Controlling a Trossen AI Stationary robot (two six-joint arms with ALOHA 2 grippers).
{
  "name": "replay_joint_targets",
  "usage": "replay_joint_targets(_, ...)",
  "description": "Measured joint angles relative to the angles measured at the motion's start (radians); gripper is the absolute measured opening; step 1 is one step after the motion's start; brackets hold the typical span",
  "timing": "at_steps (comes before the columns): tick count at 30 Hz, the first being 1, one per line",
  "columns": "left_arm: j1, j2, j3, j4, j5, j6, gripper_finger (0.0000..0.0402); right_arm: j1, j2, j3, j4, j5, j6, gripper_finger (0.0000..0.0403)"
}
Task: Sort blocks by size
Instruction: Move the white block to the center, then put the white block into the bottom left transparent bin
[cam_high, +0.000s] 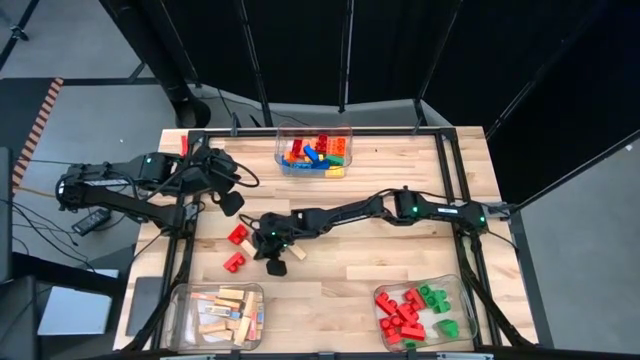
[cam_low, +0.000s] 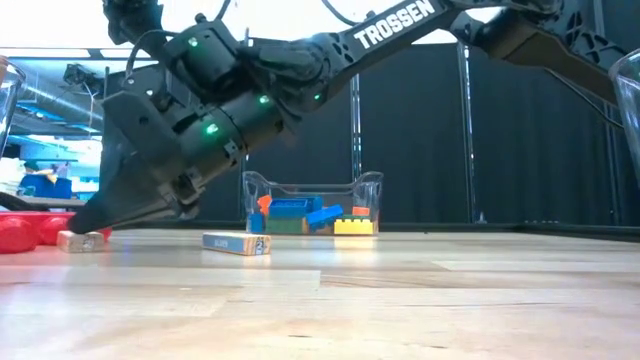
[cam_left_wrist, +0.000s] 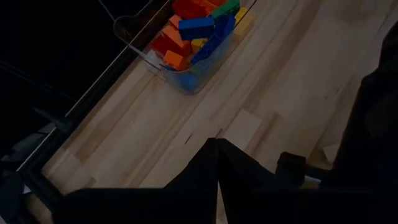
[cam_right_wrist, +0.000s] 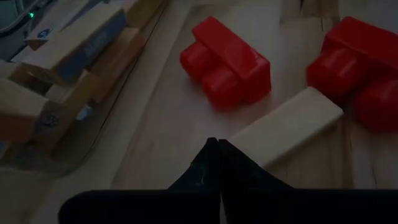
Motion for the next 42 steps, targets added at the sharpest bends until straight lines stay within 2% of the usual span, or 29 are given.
replay_joint_targets(6, 0.000, 0.000, 0.000, 0.000, 0.000, 0.000, 0.0013, 0.000, -0.011, 0.004, -0.102, -0.012, 0.115, 0.0005)
replay_joint_targets(11, 0.000, 0.000, 0.000, 0.000, 0.014, -0.001, 0.0013, 0.005, -0.030, 0.005, -0.275, -0.015, 0.211, 0.0005)
replay_joint_targets(20, 0.000, 0.000, 0.001, 0.000, 0.032, -0.001, 0.0013, 0.009, -0.107, 0.002, -0.632, 0.073, 0.277, 0.0005)
replay_joint_targets(27, 0.000, 0.000, 0.001, 0.000, 0.032, 0.000, 0.0013, 0.010, -0.189, -0.006, -0.984, 0.231, 0.244, 0.0005)
replay_joint_targets(31, 0.000, 0.000, 0.001, 0.000, 0.032, 0.001, 0.0013, 0.012, -0.227, -0.011, -1.092, 0.255, 0.228, 0.0005)
replay_joint_targets(35, 0.000, 0.000, 0.001, 0.000, 0.032, 0.001, 0.0013, 0.017, -0.332, -0.007, -1.137, 0.281, 0.211, 0.0006)
replay_joint_targets(39, 0.000, 0.000, 0.001, 0.000, 0.032, 0.001, 0.0013, 0.018, -0.445, -0.009, -1.267, 0.333, 0.233, 0.0031)
replay_joint_targets(42, 0.000, 0.000, 0.001, 0.000, 0.041, 0.000, 0.0013, 0.012, -0.570, -0.064, -1.355, 0.354, 0.237, 0.0039)
